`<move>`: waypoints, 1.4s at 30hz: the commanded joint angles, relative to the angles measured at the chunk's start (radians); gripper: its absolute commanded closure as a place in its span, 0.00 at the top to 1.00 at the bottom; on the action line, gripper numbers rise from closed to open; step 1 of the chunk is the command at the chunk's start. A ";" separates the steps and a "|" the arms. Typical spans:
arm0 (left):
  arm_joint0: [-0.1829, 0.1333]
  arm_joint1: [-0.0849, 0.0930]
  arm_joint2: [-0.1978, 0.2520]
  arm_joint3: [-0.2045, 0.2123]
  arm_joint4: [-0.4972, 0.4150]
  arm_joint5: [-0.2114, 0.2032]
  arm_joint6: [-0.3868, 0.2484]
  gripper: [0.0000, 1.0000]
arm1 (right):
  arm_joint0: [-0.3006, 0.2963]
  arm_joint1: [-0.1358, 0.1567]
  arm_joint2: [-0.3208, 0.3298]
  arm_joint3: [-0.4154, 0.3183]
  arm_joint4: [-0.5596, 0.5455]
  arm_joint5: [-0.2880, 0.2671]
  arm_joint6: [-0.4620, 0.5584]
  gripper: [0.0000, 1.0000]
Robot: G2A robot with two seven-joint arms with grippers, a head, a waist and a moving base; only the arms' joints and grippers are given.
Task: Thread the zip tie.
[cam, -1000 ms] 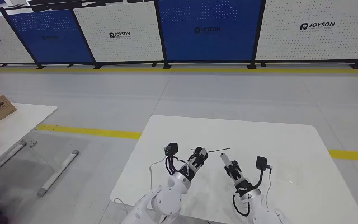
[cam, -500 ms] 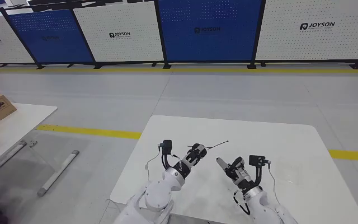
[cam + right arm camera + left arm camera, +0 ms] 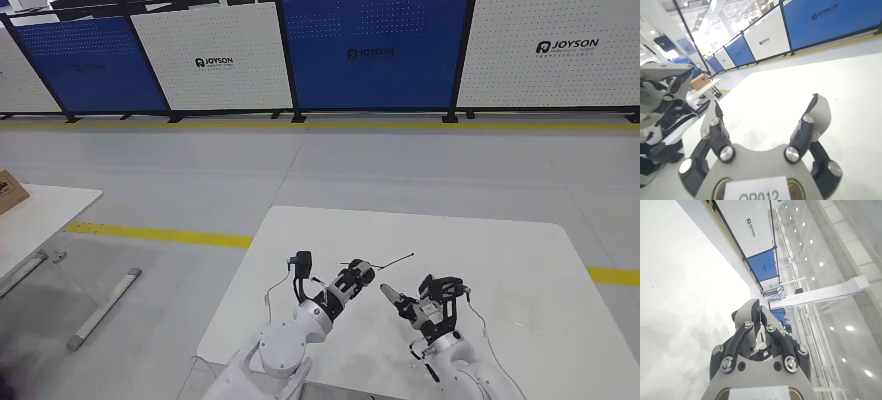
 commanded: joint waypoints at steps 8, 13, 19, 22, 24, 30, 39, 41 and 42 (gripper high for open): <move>-0.001 0.000 -0.001 0.002 -0.009 -0.004 0.001 0.00 | -0.008 -0.001 -0.005 0.001 0.018 -0.042 -0.024 1.00; -0.008 -0.001 0.009 0.005 -0.028 -0.007 -0.008 0.00 | -0.008 0.001 0.023 0.013 0.086 -0.093 -0.046 0.96; -0.007 -0.001 0.015 0.003 -0.029 -0.015 -0.007 0.00 | 0.013 -0.003 0.005 0.026 0.084 -0.088 -0.034 0.47; -0.008 0.000 0.021 0.007 -0.023 -0.012 -0.007 0.00 | 0.019 -0.004 -0.005 0.025 0.070 -0.098 -0.040 0.42; -0.009 0.000 0.023 0.009 -0.022 -0.011 -0.006 0.00 | 0.020 -0.005 -0.008 0.023 0.066 -0.103 -0.046 0.42; -0.012 0.001 0.029 0.020 -0.017 -0.010 -0.009 0.00 | 0.022 -0.004 -0.009 0.018 0.071 -0.129 -0.041 0.39; -0.014 0.002 0.034 0.030 -0.010 -0.010 -0.012 0.00 | 0.027 -0.004 -0.017 0.017 0.066 -0.135 -0.026 0.31; -0.015 0.003 0.037 0.033 -0.007 -0.009 -0.011 0.00 | 0.029 -0.004 -0.019 0.019 0.065 -0.137 -0.022 0.31; -0.016 0.003 0.037 0.034 -0.007 -0.009 -0.010 0.00 | 0.030 -0.004 -0.020 0.020 0.064 -0.138 -0.020 0.29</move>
